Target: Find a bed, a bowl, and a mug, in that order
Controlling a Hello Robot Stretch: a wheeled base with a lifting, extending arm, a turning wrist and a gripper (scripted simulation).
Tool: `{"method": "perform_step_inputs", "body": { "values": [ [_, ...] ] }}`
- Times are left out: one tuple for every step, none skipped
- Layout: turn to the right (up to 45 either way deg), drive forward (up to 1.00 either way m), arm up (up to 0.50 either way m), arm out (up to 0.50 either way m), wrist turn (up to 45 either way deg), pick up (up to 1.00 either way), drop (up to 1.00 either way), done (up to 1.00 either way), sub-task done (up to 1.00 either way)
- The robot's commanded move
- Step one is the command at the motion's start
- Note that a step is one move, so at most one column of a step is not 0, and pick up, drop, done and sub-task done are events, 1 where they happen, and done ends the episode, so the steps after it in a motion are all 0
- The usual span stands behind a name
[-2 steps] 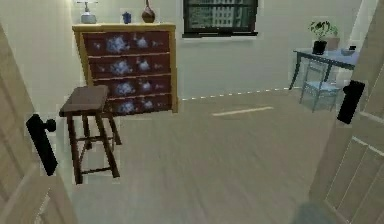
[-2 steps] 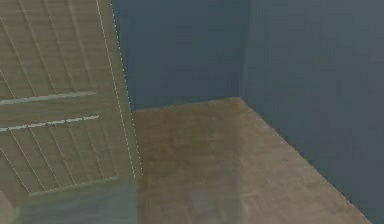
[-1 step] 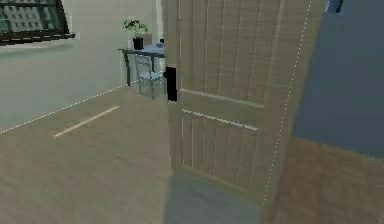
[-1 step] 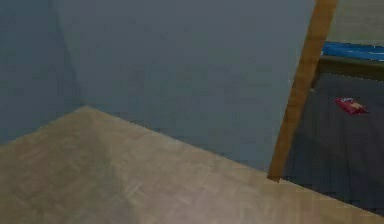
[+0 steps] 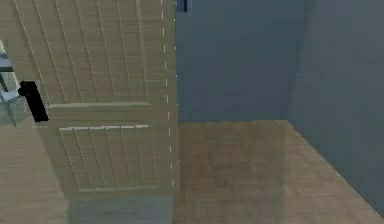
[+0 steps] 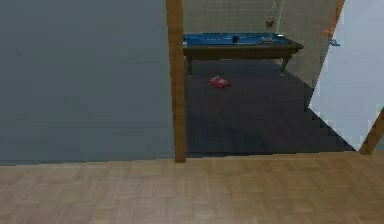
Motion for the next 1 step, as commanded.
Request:
{"method": "perform_step_inputs", "body": {
  "values": [
    [0.0, 0.2, 0.0, 0.0, 0.0, 0.0, 0.0, 0.0, 0.0]
  ]
}}
